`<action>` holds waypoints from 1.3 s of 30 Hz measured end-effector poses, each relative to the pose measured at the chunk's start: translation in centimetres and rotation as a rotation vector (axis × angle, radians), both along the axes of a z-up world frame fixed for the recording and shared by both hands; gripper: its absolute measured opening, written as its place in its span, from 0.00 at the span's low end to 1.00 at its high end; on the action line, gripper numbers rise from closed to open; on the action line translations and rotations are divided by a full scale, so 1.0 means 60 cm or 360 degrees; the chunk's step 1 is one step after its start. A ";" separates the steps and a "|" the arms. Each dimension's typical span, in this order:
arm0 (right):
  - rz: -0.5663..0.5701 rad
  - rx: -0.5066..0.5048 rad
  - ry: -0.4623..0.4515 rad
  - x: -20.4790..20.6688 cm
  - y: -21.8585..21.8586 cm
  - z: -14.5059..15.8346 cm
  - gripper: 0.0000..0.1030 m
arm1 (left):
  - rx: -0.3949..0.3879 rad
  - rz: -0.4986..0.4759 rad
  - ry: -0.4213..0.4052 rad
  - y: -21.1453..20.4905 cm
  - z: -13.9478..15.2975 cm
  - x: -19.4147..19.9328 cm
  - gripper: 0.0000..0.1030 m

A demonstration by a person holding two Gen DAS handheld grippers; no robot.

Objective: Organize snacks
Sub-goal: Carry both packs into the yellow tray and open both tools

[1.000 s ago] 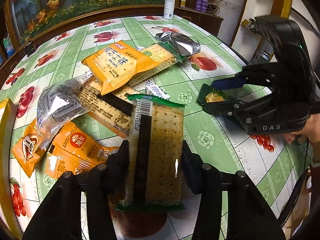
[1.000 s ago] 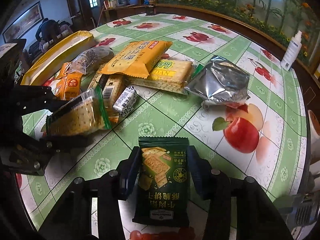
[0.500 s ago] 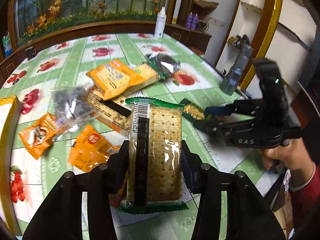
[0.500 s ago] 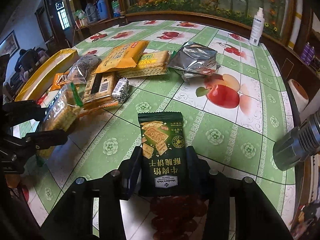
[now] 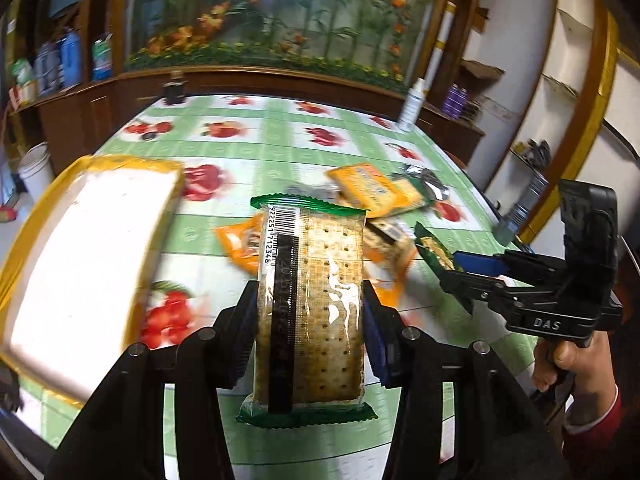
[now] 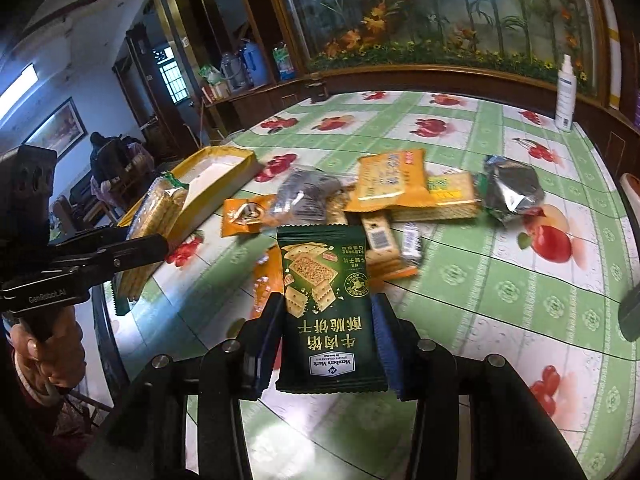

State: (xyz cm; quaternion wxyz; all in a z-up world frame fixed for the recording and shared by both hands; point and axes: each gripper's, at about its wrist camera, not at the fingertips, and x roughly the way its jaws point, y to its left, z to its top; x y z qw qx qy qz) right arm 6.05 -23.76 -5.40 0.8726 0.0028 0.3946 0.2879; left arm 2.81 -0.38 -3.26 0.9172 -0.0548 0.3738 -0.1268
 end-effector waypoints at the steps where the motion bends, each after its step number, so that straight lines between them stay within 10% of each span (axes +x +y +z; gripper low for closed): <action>1: 0.0024 0.0006 -0.0002 -0.001 0.014 0.002 0.44 | -0.0008 0.0031 0.0001 0.015 -0.002 -0.002 0.44; 24: 0.0510 0.0122 0.0002 0.043 0.385 0.018 0.43 | 0.0081 0.0721 0.0068 0.289 -0.026 0.018 0.45; 39: 0.0512 -0.0067 0.0111 0.128 0.537 -0.055 0.43 | 0.0113 0.0762 0.0241 0.316 -0.090 0.071 0.45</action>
